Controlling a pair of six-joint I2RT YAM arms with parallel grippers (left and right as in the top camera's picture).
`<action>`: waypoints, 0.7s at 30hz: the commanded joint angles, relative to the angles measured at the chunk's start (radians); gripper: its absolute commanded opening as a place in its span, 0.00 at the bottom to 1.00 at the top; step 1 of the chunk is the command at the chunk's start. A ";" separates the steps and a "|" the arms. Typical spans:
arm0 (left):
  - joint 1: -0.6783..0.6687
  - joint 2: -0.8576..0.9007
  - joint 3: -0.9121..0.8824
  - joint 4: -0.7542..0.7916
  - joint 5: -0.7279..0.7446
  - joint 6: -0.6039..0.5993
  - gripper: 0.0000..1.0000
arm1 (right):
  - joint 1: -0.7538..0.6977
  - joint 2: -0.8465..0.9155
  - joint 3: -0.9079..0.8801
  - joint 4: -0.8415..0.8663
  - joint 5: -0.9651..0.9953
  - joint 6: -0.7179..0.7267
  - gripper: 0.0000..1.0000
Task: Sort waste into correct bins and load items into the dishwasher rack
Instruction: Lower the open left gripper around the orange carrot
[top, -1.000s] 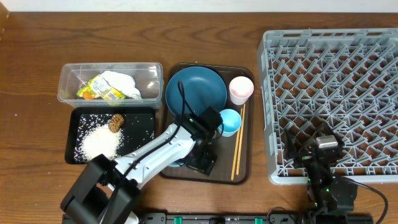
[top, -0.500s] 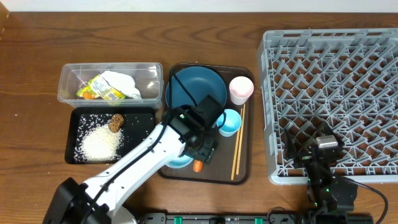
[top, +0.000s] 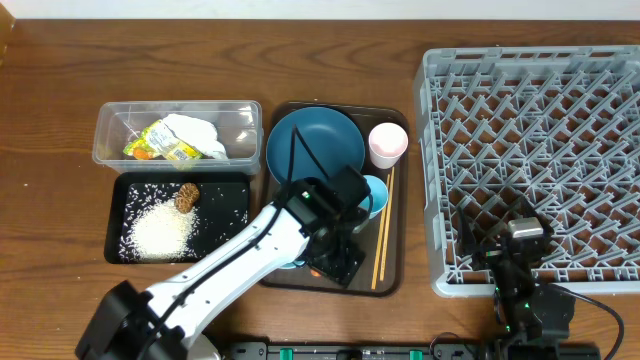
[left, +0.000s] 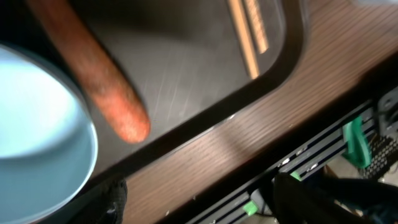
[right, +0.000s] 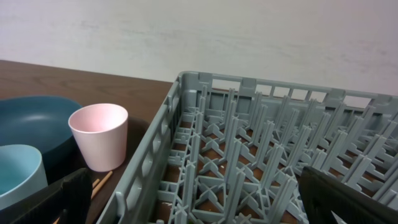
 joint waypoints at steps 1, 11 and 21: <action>-0.001 0.042 -0.017 -0.019 0.005 0.037 0.76 | 0.005 0.000 -0.001 -0.004 -0.004 -0.012 0.99; -0.001 0.143 -0.026 -0.028 -0.028 0.053 0.76 | 0.005 0.000 -0.001 -0.004 -0.004 -0.013 0.99; 0.000 0.180 -0.028 -0.005 -0.146 0.052 0.77 | 0.005 0.000 -0.001 -0.004 -0.004 -0.013 0.99</action>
